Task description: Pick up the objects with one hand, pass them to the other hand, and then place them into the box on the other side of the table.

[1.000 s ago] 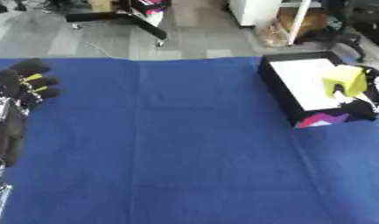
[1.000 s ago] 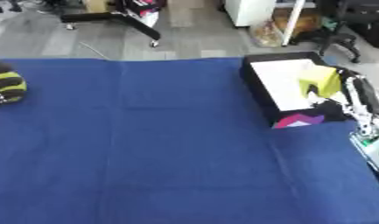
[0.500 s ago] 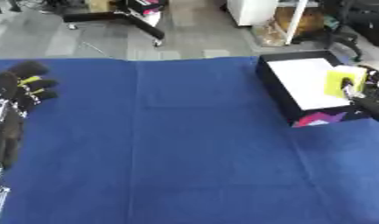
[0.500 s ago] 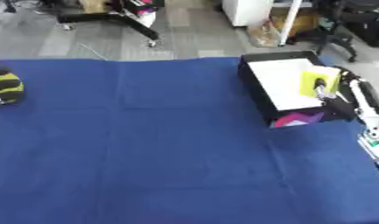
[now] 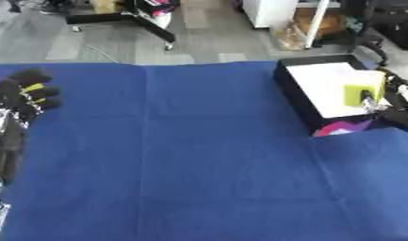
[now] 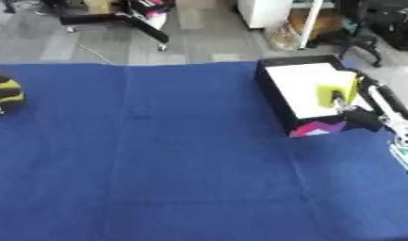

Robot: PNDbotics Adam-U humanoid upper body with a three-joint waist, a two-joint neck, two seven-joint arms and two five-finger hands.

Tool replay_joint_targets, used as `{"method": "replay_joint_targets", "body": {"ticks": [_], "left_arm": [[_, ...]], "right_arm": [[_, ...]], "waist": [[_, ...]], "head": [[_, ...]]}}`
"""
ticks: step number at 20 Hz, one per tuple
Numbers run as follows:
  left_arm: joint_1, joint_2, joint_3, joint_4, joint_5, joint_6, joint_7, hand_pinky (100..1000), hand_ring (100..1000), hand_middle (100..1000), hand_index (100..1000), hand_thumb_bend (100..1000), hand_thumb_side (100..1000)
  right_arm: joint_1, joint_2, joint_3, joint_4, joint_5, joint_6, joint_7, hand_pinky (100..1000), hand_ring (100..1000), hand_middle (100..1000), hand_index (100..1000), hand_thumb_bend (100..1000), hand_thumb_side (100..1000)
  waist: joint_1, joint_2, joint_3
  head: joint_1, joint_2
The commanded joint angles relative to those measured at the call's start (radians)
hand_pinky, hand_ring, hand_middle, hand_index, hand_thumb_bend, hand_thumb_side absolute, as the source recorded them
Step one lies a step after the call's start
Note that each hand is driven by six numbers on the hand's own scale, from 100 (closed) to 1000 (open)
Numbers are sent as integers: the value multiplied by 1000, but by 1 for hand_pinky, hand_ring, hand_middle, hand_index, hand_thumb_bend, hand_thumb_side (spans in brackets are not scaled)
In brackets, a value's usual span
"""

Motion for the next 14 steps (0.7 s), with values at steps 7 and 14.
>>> {"method": "replay_joint_targets", "body": {"ticks": [7, 14], "left_arm": [[-8, 4, 4, -14, 3, -8, 0, 761, 741, 755, 839, 530, 735], [-7, 4, 4, -15, 3, -9, 0, 761, 741, 755, 839, 527, 734]], "right_arm": [[-12, -50, -15, -16, 18, 2, 4, 936, 953, 800, 1000, 100, 572], [-13, -50, -13, -14, 22, 3, 7, 937, 953, 801, 1000, 100, 559]], "waist": [[-5, -13, 4], [-6, -13, 4]], "head": [[-3, -11], [-4, -11]]}}
